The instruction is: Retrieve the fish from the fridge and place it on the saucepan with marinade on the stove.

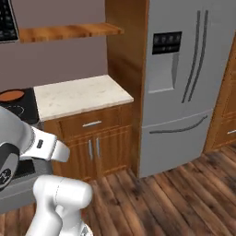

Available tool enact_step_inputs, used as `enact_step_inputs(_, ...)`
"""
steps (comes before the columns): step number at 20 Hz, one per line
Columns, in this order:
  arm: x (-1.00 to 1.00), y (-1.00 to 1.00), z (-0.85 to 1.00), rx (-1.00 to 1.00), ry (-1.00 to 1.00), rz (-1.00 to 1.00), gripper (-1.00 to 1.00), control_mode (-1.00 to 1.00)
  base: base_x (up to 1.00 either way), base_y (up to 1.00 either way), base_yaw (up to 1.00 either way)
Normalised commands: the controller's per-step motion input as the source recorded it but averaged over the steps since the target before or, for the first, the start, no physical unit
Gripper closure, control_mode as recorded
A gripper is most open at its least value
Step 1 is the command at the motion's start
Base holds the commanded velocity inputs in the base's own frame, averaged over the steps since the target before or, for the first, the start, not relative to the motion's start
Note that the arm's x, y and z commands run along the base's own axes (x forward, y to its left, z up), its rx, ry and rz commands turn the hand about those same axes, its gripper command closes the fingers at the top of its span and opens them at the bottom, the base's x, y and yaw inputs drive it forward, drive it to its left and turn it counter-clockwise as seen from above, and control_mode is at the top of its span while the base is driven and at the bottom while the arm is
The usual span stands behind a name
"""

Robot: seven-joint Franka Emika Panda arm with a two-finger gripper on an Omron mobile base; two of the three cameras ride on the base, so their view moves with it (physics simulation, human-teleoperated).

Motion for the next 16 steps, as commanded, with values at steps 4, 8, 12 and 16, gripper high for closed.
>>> enact_step_inputs(4,0.00,0.00,0.00,0.00,0.00,0.00,-1.00,1.00,0.69,-0.77,-0.51)
enact_step_inputs(8,0.00,0.00,0.00,0.00,0.00,0.00,-1.00,1.00,0.74,-0.73,-0.54)
enact_step_inputs(12,0.00,0.00,0.00,0.00,0.00,0.00,-1.00,1.00,0.98,-0.67,-0.57)
enact_step_inputs(16,0.00,0.00,0.00,0.00,0.00,0.00,-1.00,1.00,1.00,-0.52,-0.54)
